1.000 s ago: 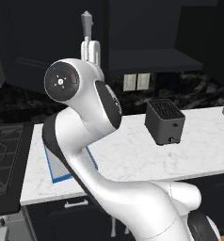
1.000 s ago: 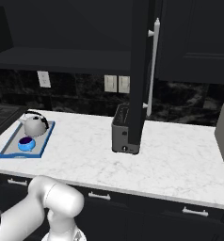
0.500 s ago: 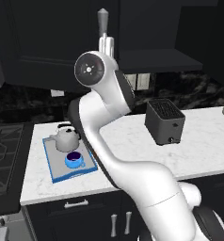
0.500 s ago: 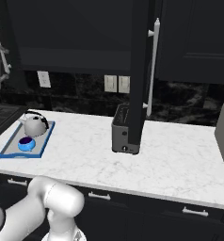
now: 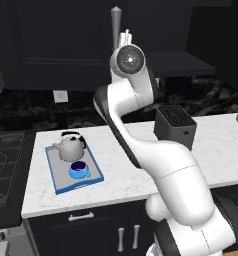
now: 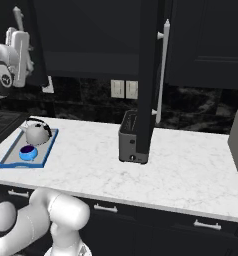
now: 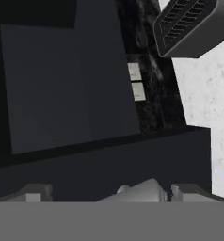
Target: Pick the kettle from the counter and place it on the tray. Then pick the mug from the cabinet and place it on the tray. Then close the cabinet doors.
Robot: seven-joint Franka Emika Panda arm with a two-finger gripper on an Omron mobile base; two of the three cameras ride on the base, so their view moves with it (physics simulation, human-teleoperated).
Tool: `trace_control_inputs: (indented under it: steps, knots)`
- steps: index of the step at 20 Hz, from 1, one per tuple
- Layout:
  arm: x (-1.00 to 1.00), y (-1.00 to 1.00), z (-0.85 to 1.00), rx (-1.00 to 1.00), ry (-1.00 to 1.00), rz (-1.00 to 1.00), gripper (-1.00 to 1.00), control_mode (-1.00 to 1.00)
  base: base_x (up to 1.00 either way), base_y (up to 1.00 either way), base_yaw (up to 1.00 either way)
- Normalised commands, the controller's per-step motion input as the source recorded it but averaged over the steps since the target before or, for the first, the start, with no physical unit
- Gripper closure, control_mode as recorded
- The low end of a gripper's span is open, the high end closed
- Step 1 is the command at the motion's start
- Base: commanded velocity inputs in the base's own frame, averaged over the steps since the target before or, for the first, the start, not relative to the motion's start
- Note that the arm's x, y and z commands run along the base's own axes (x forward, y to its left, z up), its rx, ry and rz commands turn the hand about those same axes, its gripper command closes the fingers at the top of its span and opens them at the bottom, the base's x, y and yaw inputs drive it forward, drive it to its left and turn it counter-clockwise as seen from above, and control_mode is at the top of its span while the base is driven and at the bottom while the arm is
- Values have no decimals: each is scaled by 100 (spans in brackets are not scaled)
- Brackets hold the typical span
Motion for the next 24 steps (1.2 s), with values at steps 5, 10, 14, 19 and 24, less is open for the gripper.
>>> trace_control_inputs:
  steps: [5, 10, 14, 19, 24]
  knots:
    - [88, -12, -29, 8, 0, 23, -100, -100, 0, 0, 0]
    - [77, -3, -22, 3, 0, 20, -100, -100, 0, 0, 0]
    - [76, 0, -23, 0, 0, 20, -100, -100, 0, 0, 0]
    - [69, 0, -23, 0, 0, 18, -100, -100, 0, 0, 0]
    - [22, -24, -24, -3, 0, 5, -100, -100, 0, 0, 0]
